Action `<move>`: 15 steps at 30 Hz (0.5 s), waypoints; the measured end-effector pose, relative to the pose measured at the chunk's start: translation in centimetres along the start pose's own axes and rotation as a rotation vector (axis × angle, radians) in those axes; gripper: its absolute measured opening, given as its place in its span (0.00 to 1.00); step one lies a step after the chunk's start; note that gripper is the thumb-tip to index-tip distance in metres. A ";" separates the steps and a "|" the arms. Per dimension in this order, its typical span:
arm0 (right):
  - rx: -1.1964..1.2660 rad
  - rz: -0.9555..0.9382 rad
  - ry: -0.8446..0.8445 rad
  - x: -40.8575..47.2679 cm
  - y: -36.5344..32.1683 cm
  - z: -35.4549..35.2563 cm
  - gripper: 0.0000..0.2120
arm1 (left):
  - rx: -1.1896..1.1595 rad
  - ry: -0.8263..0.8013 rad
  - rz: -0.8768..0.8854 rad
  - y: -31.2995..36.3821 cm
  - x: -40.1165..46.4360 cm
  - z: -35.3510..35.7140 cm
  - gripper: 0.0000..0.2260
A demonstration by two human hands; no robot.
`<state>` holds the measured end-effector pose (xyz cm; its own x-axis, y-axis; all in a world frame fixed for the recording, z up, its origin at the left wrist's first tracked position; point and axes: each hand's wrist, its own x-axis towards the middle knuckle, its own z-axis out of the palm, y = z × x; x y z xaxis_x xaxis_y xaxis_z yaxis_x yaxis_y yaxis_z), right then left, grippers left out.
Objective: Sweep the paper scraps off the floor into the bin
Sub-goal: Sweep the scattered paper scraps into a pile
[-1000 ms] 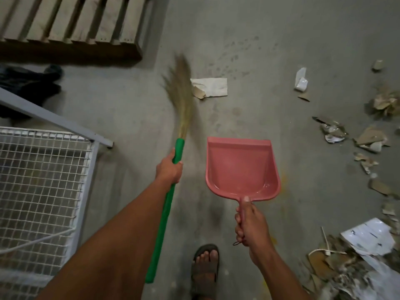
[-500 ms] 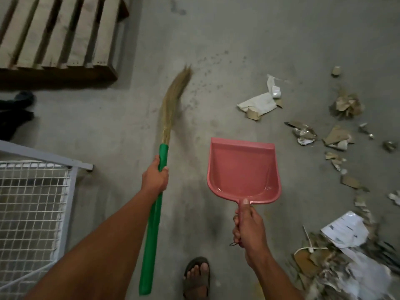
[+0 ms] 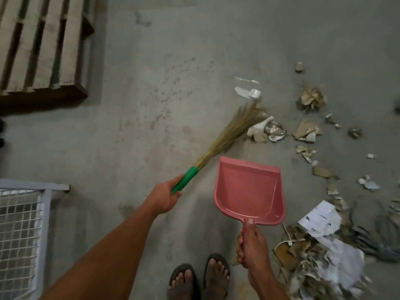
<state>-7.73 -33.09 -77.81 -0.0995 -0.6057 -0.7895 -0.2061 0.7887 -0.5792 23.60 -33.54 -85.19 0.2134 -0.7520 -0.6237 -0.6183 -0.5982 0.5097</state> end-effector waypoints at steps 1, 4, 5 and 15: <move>0.004 -0.002 0.003 0.2 -0.6 -0.8 0.25 | -0.013 0.029 0.009 0.3 -0.7 -0.3 0.30; 0.030 -0.009 0.009 1.0 -2.7 -2.4 0.25 | -0.041 0.157 0.008 1.8 -1.9 -1.8 0.29; 0.035 -0.013 0.014 1.3 -3.5 -2.8 0.25 | -0.040 0.202 -0.007 2.3 -1.9 -2.3 0.29; 0.107 -0.094 0.012 6.6 -11.1 -2.2 0.28 | -0.173 0.373 -0.327 7.3 9.8 -7.5 0.21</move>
<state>-8.22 -46.09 -76.15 -0.0965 -0.6779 -0.7288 -0.1098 0.7350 -0.6691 26.81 -47.33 -83.15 0.6482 -0.5473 -0.5294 -0.3475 -0.8313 0.4339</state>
